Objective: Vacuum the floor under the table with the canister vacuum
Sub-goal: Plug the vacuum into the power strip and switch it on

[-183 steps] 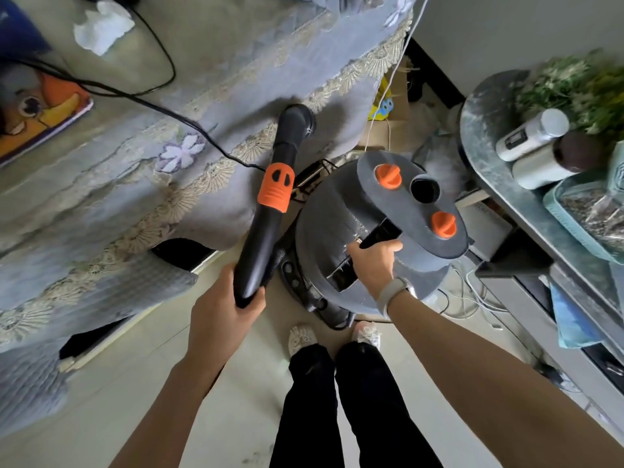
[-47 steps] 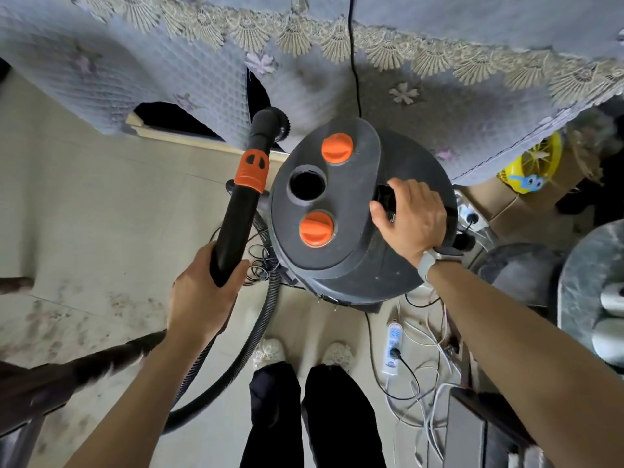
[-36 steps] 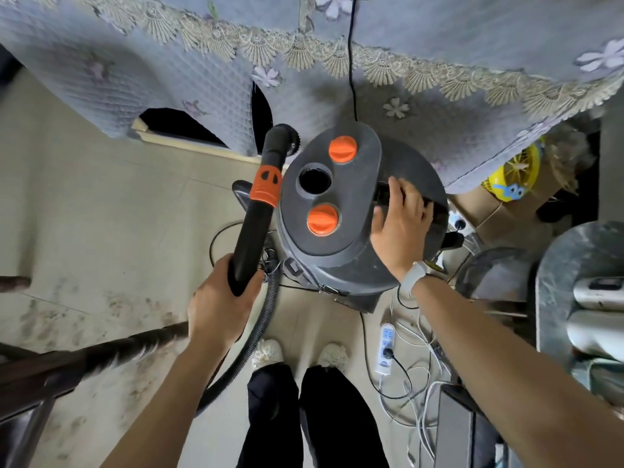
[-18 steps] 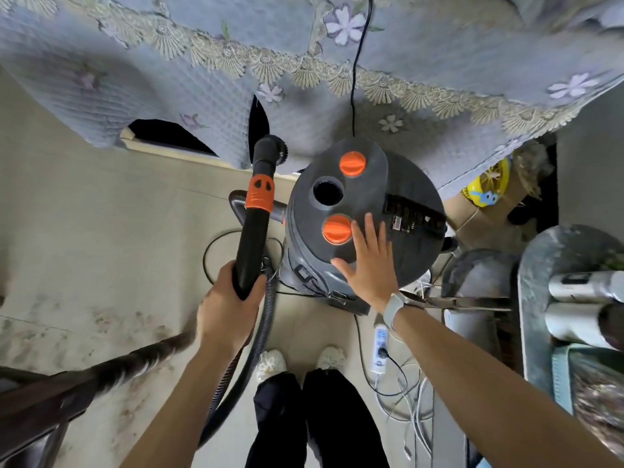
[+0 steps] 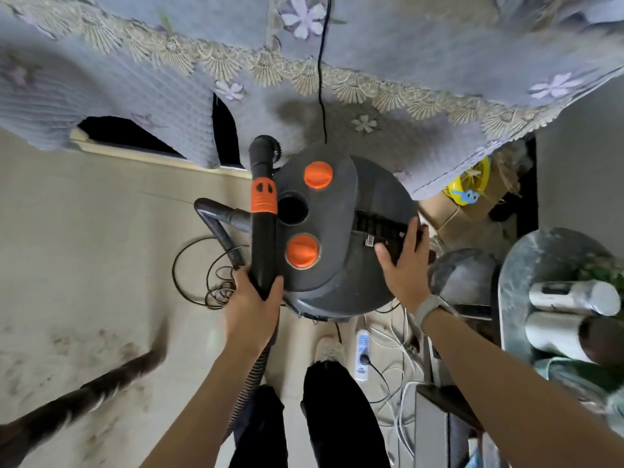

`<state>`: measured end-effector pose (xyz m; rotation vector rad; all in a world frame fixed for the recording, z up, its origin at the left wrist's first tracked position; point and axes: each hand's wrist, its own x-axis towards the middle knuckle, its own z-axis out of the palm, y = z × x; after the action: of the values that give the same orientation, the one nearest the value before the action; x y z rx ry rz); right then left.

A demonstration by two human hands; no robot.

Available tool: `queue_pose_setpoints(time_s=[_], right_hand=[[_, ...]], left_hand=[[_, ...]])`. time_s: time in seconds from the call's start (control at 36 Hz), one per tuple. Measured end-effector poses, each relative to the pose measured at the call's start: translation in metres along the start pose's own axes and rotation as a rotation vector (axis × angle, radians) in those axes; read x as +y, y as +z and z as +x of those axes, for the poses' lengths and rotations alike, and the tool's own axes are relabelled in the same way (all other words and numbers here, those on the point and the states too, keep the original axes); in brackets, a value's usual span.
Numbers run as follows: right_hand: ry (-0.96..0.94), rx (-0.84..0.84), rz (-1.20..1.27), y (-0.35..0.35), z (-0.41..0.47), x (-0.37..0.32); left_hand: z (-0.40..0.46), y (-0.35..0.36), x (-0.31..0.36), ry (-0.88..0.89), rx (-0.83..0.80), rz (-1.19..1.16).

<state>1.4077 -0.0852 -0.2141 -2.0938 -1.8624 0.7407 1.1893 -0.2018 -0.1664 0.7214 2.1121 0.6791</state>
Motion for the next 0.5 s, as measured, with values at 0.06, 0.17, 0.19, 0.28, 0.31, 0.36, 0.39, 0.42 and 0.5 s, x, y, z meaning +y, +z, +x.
queue_pose_setpoints(time_s=[0.06,0.17,0.19,0.28,0.31,0.36,0.39,0.42,0.5], right_hand=[[0.006,-0.009,0.102,0.002,0.003,0.006],[-0.004,0.012,0.157,0.005,0.021,0.009],[-0.011,0.006,0.159,0.005,0.026,0.009],[-0.071,-0.014,0.156,0.0,0.05,0.01],[-0.082,-0.019,0.157,-0.002,0.059,0.01],[-0.093,-0.033,0.156,-0.008,0.075,0.01],[-0.1,-0.038,0.154,-0.01,0.082,0.01],[-0.107,-0.046,0.152,-0.013,0.088,0.01],[-0.12,-0.051,0.132,-0.017,0.101,0.009]], left_hand=[[0.004,0.012,0.005,-0.022,0.021,-0.02],[0.007,0.026,0.013,-0.07,0.069,0.0],[0.008,0.029,0.015,-0.07,0.079,0.007],[0.013,0.038,0.026,-0.071,0.094,0.009],[0.015,0.04,0.03,-0.069,0.097,0.005],[0.021,0.045,0.038,-0.062,0.093,-0.005],[0.024,0.047,0.042,-0.057,0.087,-0.006],[0.027,0.048,0.045,-0.05,0.081,-0.006],[0.035,0.051,0.054,-0.031,0.056,-0.004]])
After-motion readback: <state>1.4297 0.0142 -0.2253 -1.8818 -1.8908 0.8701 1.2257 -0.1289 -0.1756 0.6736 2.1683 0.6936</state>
